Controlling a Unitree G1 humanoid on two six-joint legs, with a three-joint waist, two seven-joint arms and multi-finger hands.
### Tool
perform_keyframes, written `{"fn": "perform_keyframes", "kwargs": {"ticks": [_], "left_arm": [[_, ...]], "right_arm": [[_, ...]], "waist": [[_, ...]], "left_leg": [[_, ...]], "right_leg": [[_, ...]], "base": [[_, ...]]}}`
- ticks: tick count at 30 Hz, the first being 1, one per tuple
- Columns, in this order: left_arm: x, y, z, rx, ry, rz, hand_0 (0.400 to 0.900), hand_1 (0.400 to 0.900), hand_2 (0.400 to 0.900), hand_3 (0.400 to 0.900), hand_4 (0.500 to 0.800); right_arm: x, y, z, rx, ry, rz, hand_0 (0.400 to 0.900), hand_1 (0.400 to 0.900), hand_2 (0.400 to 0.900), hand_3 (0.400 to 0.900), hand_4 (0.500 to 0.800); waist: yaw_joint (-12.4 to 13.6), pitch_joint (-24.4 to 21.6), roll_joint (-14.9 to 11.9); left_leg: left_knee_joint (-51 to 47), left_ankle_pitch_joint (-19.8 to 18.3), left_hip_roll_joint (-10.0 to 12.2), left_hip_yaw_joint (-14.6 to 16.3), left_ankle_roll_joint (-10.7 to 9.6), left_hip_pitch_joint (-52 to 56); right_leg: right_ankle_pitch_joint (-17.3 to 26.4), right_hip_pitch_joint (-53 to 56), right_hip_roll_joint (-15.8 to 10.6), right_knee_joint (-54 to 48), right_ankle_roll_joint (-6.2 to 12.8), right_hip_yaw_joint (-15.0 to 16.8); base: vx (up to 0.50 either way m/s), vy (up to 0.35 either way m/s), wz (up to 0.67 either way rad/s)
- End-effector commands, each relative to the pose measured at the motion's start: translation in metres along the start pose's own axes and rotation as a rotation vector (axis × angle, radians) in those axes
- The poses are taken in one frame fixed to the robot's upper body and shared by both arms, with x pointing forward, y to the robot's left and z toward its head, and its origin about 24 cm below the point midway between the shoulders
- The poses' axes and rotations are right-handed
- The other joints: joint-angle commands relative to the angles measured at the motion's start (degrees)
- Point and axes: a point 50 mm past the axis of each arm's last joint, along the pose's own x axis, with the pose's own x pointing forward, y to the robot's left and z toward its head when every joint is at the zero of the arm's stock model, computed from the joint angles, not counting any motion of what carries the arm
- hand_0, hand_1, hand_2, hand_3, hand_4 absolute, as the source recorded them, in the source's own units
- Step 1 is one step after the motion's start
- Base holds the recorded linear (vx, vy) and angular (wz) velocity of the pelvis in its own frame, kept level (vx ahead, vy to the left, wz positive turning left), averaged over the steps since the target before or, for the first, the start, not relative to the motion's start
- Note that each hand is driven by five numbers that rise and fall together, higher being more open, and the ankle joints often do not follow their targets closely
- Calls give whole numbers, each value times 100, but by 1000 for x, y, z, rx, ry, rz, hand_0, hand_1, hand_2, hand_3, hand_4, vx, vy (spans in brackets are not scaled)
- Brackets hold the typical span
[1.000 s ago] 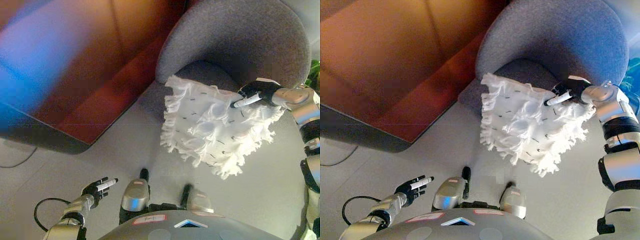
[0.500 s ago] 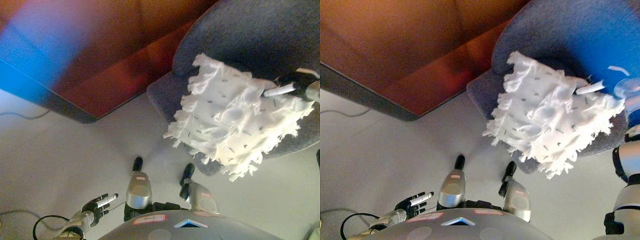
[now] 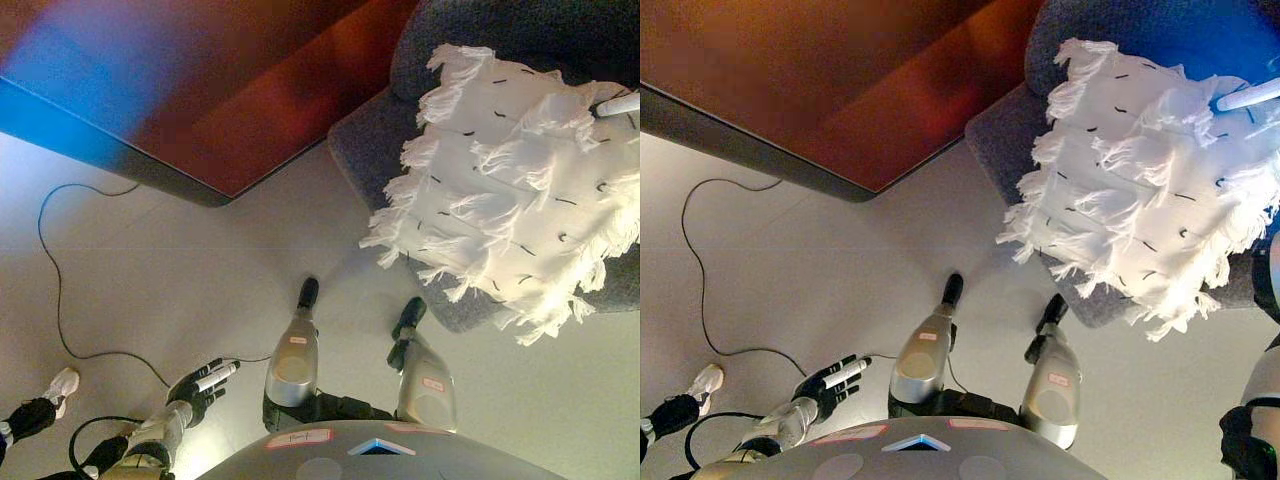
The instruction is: Pick up the pillow and put it on the sofa.
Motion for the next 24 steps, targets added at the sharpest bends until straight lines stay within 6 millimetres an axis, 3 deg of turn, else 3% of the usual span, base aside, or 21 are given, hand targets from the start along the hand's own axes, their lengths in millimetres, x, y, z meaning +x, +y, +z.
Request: {"fn": "perform_keyframes", "kwargs": {"ticks": [1,9,18,22,24], "left_arm": [[-16,38,-14,77,74,63,900,900,900,900,800],[-17,41,-14,98,54,69,900,900,900,900,800],[-11,32,-3,126,25,78,900,900,900,900,800],[-8,28,5,124,6,79,900,900,900,900,800],[-5,23,10,115,-3,83,900,900,900,900,800]], "right_arm": [[-19,-59,13,-65,-45,-214,900,900,900,900,800],[-17,-56,0,-70,-10,-179,900,900,900,900,800],[-13,-45,-9,-27,-28,-158,900,900,900,900,800],[-8,-23,-14,71,-114,-47,900,900,900,900,800],[-5,3,-27,100,-160,32,900,900,900,900,800]], "waist": [[91,-405,-138],[87,-492,-277],[-106,-743,-604],[-315,-910,-790],[-497,-1033,-865]], "left_leg": [[-456,940,395,-205,46,97],[-454,811,359,-157,41,270],[-411,598,308,13,65,540],[-307,431,269,197,112,713],[-266,389,260,321,139,861]], "right_leg": [[-983,-41,-204,1122,-85,24],[-987,268,-207,963,-73,-11],[-835,824,-129,453,-23,92],[-766,1044,-137,313,28,228],[-719,1229,-118,219,52,314]], "base": [[0,0,0],[14,-2,-2],[32,12,-12],[8,77,-25],[24,95,-29]]}}
